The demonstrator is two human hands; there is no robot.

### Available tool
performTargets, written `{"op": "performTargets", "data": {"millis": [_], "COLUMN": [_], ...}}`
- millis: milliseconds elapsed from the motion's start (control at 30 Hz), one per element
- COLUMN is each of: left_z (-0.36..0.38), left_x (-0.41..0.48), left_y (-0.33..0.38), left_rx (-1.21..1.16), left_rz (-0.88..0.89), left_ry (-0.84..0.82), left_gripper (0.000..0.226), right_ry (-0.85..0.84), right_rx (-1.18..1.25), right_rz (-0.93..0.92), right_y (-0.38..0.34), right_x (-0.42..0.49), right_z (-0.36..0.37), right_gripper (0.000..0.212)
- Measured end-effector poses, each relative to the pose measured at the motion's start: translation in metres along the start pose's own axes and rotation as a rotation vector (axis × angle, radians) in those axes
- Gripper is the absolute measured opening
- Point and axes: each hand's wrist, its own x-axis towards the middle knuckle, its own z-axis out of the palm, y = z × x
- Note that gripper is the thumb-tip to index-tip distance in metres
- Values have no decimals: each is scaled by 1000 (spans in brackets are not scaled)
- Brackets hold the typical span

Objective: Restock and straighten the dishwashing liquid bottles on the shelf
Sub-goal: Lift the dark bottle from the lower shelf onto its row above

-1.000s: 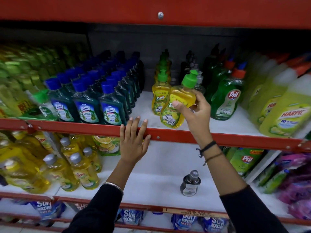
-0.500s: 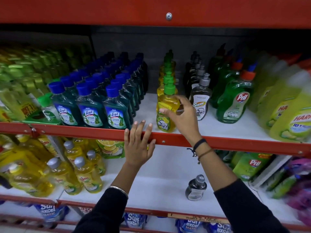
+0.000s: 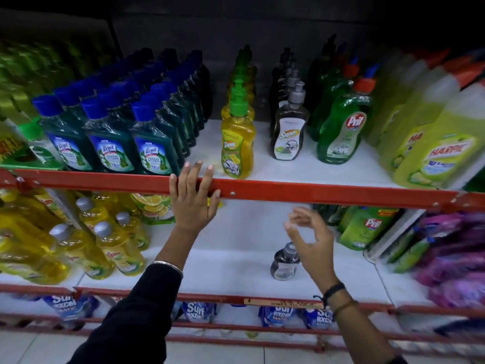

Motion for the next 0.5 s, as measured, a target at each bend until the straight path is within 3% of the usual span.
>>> {"op": "performTargets", "data": {"millis": [233, 500], "left_z": [2, 1], "left_x": [-2, 0], "left_y": [2, 3], "left_rx": [-1, 5], "left_rz": [-8, -11], "left_ry": [11, 18], "left_gripper": [50, 50], "right_ry": [-420, -428], "right_rx": [-153, -220], "right_rz": [442, 445], "right_y": [105, 113], "right_x": [-45, -42], "right_z": [-14, -19], "right_gripper": [59, 47]}}
